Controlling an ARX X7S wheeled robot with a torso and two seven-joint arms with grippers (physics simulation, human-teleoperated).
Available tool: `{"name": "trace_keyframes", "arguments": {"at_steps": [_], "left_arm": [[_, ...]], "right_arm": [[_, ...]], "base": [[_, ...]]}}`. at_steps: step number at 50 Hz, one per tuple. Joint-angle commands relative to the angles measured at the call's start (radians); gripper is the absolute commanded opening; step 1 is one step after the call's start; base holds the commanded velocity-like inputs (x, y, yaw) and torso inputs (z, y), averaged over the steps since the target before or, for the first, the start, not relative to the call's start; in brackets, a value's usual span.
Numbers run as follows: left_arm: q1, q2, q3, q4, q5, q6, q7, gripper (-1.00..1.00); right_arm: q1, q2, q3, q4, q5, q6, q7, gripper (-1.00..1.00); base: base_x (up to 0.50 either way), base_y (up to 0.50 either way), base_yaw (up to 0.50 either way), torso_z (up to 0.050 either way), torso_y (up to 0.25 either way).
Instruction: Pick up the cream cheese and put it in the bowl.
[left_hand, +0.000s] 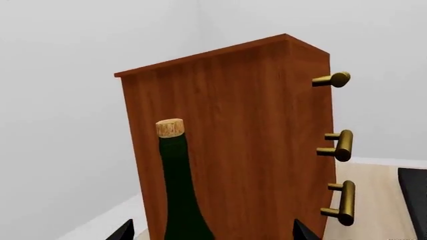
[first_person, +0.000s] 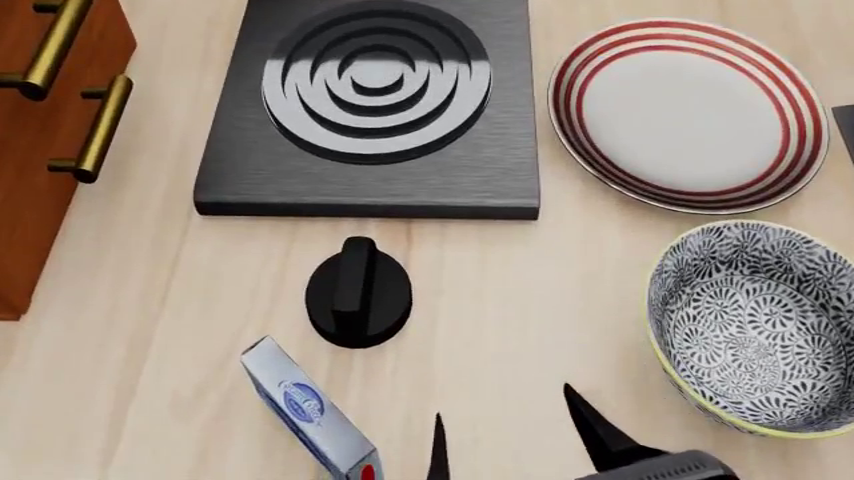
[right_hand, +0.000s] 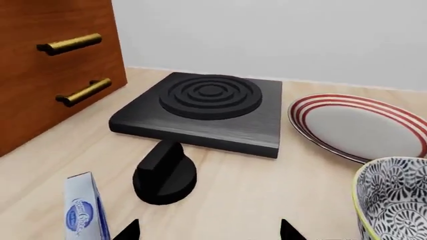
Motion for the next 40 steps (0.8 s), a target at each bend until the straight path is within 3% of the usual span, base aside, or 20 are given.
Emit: {"name": "trace_keyframes", "arguments": {"at_steps": [1, 40], "left_arm": [[-0.003, -0.002, 0.005, -0.003, 0.005, -0.004, -0.005, 1.00], [-0.006, -0.007, 0.009, -0.006, 0.004, -0.007, -0.019, 1.00]], "right_arm": [[-0.026, 0.052, 0.021, -0.096, 0.085, 0.073, -0.009, 1.00], [0.046, 0.098, -0.057, -0.110, 0.222, 0.198, -0.119, 1.00]], "base": [[0.00, 0.00, 0.00, 0.000, 0.000], [0.00, 0.00, 0.00, 0.000, 0.000]]}}
